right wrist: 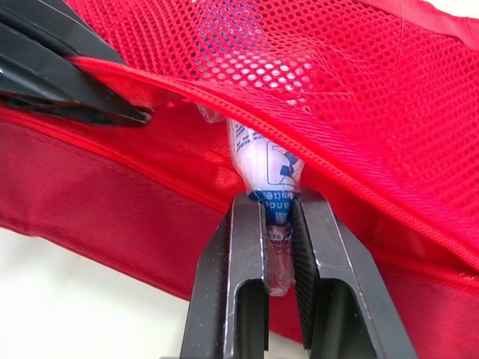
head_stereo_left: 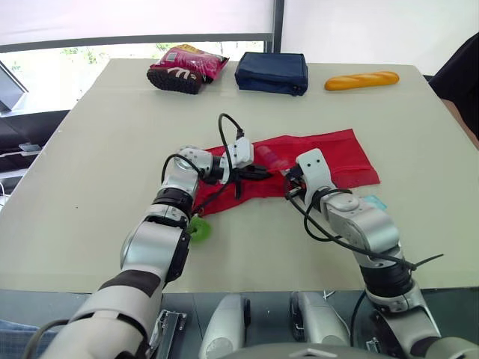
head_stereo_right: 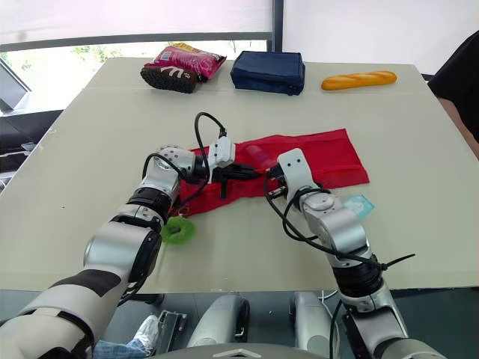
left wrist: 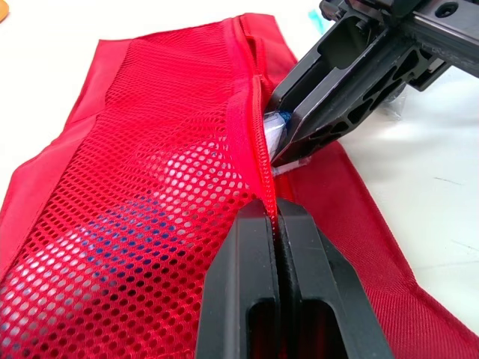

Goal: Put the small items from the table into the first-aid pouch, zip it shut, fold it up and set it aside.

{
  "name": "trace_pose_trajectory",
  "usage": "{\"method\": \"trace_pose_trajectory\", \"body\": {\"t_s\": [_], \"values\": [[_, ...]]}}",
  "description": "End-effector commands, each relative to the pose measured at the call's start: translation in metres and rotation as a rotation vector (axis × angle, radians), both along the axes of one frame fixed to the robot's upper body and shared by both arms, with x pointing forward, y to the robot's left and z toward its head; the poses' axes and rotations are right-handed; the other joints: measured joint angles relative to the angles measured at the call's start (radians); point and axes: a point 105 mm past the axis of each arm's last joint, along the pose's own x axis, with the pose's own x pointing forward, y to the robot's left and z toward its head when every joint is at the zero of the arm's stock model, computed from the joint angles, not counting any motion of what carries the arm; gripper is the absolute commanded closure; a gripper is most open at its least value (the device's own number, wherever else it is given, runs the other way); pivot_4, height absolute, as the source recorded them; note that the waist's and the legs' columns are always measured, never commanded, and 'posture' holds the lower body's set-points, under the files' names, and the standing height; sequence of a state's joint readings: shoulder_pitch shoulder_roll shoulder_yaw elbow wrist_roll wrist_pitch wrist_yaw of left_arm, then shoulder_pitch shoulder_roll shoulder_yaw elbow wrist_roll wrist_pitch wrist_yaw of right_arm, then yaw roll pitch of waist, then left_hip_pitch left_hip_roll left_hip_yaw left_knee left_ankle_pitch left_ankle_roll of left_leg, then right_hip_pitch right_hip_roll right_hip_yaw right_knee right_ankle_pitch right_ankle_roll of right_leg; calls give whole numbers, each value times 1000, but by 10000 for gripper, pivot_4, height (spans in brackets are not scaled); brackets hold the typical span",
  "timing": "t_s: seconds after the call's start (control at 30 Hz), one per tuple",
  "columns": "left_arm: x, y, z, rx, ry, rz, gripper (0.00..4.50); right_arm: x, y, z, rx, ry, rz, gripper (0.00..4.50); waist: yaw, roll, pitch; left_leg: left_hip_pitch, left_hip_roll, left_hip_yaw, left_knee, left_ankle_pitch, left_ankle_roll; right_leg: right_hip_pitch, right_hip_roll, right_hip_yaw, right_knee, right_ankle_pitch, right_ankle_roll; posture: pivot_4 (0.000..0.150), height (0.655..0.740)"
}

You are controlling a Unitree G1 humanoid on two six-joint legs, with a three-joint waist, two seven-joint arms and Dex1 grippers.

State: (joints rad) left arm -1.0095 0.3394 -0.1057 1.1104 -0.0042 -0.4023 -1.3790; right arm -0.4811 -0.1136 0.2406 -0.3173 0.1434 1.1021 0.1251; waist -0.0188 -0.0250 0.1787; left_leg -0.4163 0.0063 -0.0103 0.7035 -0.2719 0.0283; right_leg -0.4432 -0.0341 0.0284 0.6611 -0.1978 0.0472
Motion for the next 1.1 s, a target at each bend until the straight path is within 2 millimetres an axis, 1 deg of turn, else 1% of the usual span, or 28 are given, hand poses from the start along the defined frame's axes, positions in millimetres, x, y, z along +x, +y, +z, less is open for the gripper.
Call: {"method": "trace_pose_trajectory", "body": {"t_s": [0.03, 0.17, 0.27, 0.4, 0.5, 0.6, 0.67, 0.77, 0.93, 1.1], "values": [[-1, -7, 11, -24, -49, -37, 45000, 1, 4, 17, 30, -73, 8, 44793, 0, 0, 0, 0, 0, 0, 0, 0, 0, 0, 0, 0, 0, 0, 0, 1500, 7105], [-1, -7, 11, -21, -51, -41, 45000, -3, -3, 20, 23, -78, 10, 44793, 0, 0, 0, 0, 0, 0, 0, 0, 0, 0, 0, 0, 0, 0, 0, 1500, 7105], [-1, -5, 10, -13, -50, -43, 45000, -8, -16, 20, 35, -63, -46, 44793, 2, 0, 0, 0, 0, 0, 0, 0, 0, 0, 0, 0, 0, 0, 0, 1500, 7105], [0, -4, 11, -10, -50, -37, 45000, -12, -25, 17, 25, -49, -83, 44793, 2, 0, 0, -1, 0, 0, 0, 0, 0, 0, 0, 0, 0, 0, 0, 1500, 7105], [0, -4, 11, -10, -51, -32, 45000, -12, -31, 15, 34, -36, -115, 44793, 1, 0, 0, -1, 0, 0, 0, 0, 0, 0, 0, 0, 0, 0, 0, 1500, 7105], [-1, -6, 11, -11, -50, -42, 45000, -8, -33, 13, 34, -31, -132, 44793, 2, 0, 0, -1, 0, 0, 0, 0, 0, -1, 0, 0, 0, 0, 0, 1500, 7105], [-2, -8, 10, -13, -50, -53, 45000, -2, -31, 12, 31, -31, -130, 44793, 1, 0, 0, -1, 0, 0, 0, 0, 0, 0, 0, 0, 0, 0, 0, 1500, 7105], [-2, -10, 11, -14, -50, -60, 45000, 10, -21, 15, 25, -61, -102, 44793, 1, 0, 0, -1, 0, 0, 0, 0, 0, 0, 0, 0, 0, 0, 0, 1500, 7105], [-2, -11, 12, -14, -52, -64, 45000, 26, -7, 20, 19, -106, -62, 44793, -1, 0, 0, 0, 0, 0, 0, 0, 0, -1, 0, 0, 0, 0, 0, 1500, 7105], [-3, -13, 12, -11, -54, -77, 45000, 35, 7, 23, 28, -172, -21, 44793, -1, 0, 0, -1, 0, 1, -1, 0, 0, -1, 0, 0, 0, 0, 0, 1500, 7105]]}}
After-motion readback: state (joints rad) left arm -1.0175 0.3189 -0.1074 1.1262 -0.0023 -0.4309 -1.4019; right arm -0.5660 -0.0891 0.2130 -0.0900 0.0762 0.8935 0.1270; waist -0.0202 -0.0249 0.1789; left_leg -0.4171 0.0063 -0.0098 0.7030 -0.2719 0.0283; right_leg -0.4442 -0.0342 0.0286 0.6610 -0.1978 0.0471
